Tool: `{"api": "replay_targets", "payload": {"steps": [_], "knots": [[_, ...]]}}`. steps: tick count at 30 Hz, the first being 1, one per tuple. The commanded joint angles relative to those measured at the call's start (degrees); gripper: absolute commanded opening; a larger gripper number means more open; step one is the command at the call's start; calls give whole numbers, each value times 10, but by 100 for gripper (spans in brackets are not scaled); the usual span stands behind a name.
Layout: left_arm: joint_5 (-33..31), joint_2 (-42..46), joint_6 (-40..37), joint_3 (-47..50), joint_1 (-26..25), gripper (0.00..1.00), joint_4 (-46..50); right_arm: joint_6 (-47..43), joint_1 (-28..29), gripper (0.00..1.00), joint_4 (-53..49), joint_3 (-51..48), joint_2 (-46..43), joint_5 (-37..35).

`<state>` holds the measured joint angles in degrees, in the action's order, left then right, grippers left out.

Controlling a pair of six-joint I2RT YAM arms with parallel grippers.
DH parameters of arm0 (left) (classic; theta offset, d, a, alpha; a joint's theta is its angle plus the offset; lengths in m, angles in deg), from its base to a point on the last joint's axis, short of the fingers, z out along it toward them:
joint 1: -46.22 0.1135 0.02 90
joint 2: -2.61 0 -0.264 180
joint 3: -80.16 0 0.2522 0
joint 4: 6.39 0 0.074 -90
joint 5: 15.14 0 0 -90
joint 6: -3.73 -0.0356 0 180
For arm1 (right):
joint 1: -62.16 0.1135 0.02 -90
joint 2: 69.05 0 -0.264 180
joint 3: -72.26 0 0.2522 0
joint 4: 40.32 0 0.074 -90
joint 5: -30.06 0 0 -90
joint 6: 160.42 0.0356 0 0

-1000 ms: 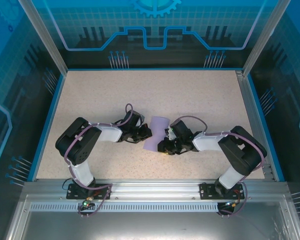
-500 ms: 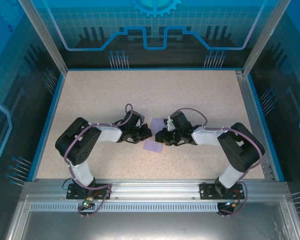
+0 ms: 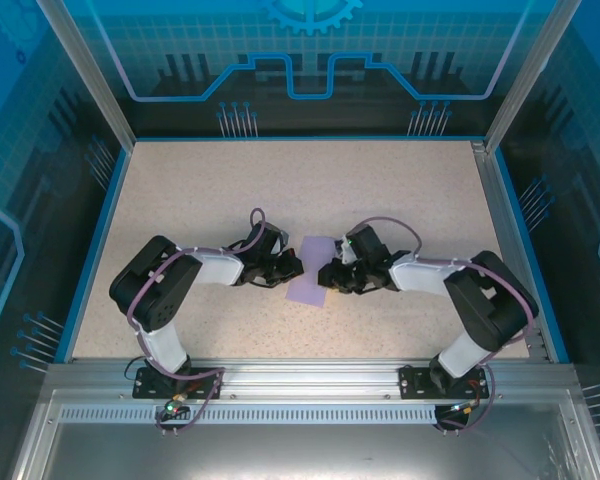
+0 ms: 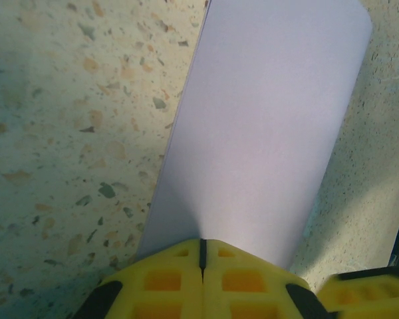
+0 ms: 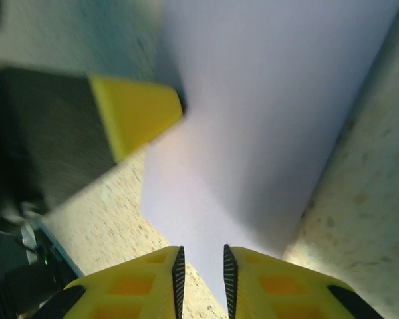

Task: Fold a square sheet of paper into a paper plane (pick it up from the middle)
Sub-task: Fold the square sheet of paper in half at the center of the table.

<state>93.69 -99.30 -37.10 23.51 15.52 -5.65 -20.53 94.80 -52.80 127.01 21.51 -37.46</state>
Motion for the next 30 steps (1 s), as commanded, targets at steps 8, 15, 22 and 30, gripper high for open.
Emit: {"api": "replay_targets", "payload": {"steps": [8,15,22,30], "knots": [[-13,-10,-2,33,-9,0,62,-85,-74,30,-70,61,-71,-65],[-12,-12,-3,29,-11,0,69,-66,-126,27,-11,64,7,28],[-13,-5,-7,24,-11,0,78,-51,-129,26,1,110,70,57],[-13,1,-12,23,-11,0,85,-73,-131,25,-19,172,146,80]]}}
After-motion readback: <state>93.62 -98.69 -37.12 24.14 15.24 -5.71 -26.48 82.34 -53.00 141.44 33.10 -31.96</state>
